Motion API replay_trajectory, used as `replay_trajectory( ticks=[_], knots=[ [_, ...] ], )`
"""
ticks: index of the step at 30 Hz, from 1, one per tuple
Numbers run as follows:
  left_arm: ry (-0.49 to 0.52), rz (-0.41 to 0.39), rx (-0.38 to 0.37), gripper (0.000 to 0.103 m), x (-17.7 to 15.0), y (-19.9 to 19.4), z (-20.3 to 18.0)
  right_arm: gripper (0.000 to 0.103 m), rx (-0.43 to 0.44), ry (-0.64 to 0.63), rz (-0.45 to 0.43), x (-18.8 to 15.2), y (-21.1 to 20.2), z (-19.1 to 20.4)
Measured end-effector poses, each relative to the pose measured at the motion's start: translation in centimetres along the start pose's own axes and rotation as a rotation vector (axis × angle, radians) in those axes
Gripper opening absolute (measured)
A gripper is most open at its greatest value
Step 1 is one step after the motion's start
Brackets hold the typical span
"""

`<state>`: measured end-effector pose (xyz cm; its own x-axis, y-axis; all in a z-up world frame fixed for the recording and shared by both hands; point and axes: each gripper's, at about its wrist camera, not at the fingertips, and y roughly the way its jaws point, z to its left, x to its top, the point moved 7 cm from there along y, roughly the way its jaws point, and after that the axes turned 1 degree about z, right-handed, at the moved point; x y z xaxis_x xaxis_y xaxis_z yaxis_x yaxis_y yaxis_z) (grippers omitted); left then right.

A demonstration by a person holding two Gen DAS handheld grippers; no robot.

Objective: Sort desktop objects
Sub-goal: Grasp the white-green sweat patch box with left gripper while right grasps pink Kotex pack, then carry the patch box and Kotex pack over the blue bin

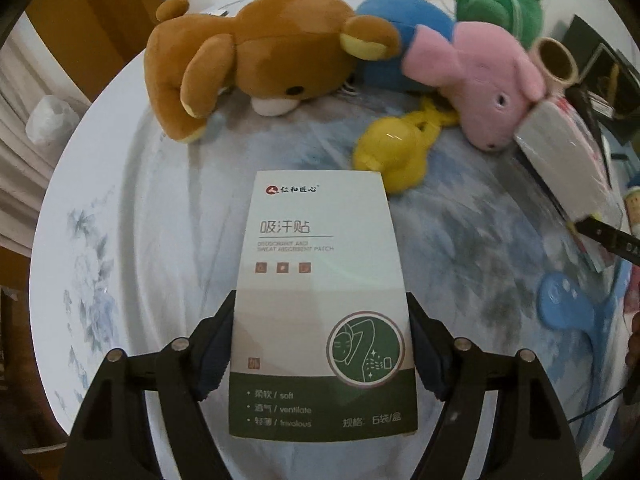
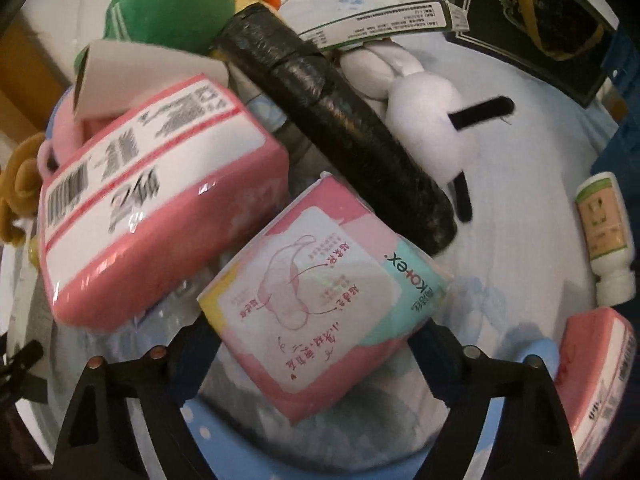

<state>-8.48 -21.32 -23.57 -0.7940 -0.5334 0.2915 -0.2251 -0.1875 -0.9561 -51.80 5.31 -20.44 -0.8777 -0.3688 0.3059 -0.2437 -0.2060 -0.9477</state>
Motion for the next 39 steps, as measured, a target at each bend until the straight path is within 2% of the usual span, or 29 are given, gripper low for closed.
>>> replay_trajectory(
  ticks=[5, 9, 13, 23, 30, 39],
  knots=[
    [0.038, -0.043, -0.009, 0.076, -1.7, -2.9, -1.3, 0.086, 0.019, -0.008, 0.015, -2.8, -1.8, -0.1],
    [0.071, -0.109, -0.044, 0.076, -2.0, -6.1, -3.4, 0.086, 0.042, -0.024, -0.018, -4.9, -5.1, 0.3],
    [0.129, -0.187, -0.085, 0.076, -0.8, -8.5, -5.8, 0.086, 0.054, -0.062, -0.109, -7.0, -10.6, 1.4],
    [0.342, -0.385, -0.229, 0.076, -3.9, -18.2, -14.9, 0.087, 0.024, -0.100, -0.339, -11.1, -23.8, 2.1],
    [0.462, -0.521, -0.334, 0.076, -5.7, -24.8, -21.0, 0.087, -0.063, -0.038, -0.492, -14.6, -31.5, -1.3],
    [0.566, -0.671, -0.448, 0.076, -7.2, -32.5, -28.8, 0.087, -0.198, 0.066, -0.685, -17.6, -40.9, -7.9]
  ],
)
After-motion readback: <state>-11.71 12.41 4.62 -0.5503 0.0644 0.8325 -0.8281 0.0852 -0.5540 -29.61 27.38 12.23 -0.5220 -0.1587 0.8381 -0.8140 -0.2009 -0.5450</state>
